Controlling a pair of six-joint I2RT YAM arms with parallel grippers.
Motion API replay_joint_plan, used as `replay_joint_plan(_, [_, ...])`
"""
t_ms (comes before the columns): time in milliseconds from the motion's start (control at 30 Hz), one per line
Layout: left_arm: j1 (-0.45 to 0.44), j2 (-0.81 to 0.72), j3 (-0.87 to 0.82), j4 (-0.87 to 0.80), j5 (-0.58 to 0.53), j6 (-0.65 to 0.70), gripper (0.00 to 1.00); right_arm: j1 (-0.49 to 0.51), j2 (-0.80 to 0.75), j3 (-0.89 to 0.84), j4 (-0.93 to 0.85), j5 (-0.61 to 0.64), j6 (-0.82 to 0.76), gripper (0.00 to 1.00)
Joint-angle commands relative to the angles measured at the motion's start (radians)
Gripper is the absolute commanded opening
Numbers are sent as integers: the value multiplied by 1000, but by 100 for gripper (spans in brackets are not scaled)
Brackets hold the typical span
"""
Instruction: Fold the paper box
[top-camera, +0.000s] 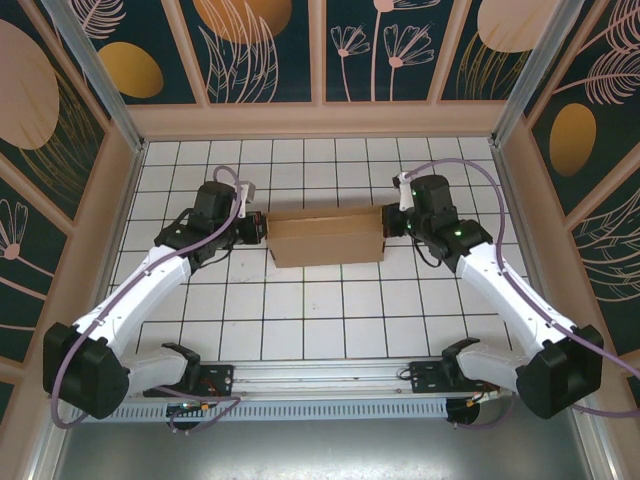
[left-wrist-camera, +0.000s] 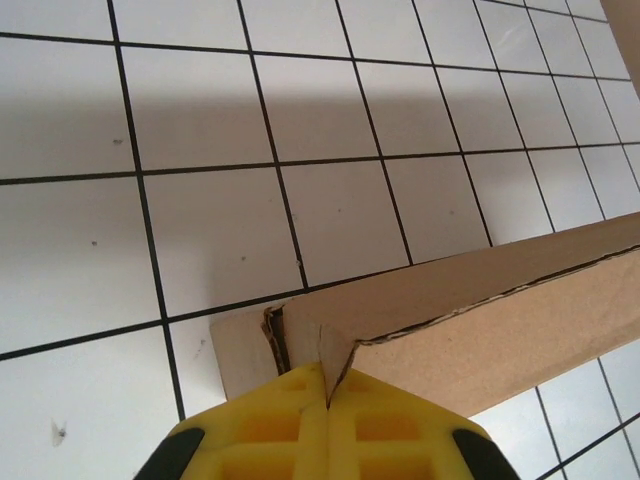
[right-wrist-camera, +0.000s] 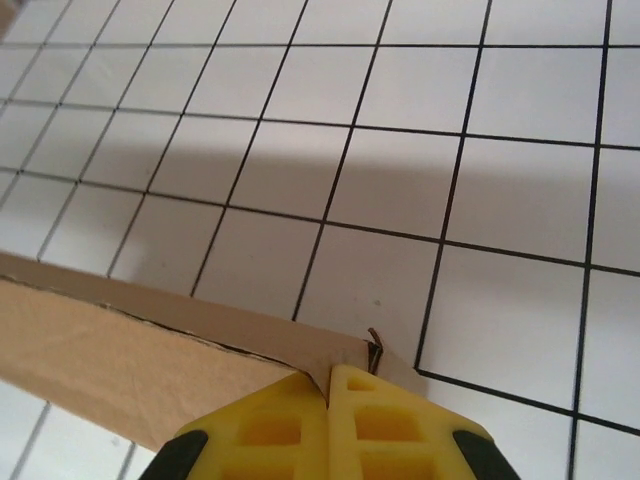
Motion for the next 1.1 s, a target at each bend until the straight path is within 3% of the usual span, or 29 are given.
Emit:
replay_joint_plan(0, [-11, 9, 45, -28, 8, -79, 0, 13, 16, 49, -26, 22, 191, 0])
replay_joint_plan(433, [-11, 68, 62, -50, 29, -122, 0, 16, 54, 19, -6, 49, 244, 0])
replay_joint_plan(767, [-11, 63, 64, -75, -2, -97, 0, 24, 18, -31, -2, 106, 115, 0])
replay_joint_plan(1067, [-11, 53, 51, -72, -10, -108, 0, 34, -17, -80, 29, 106, 105, 0])
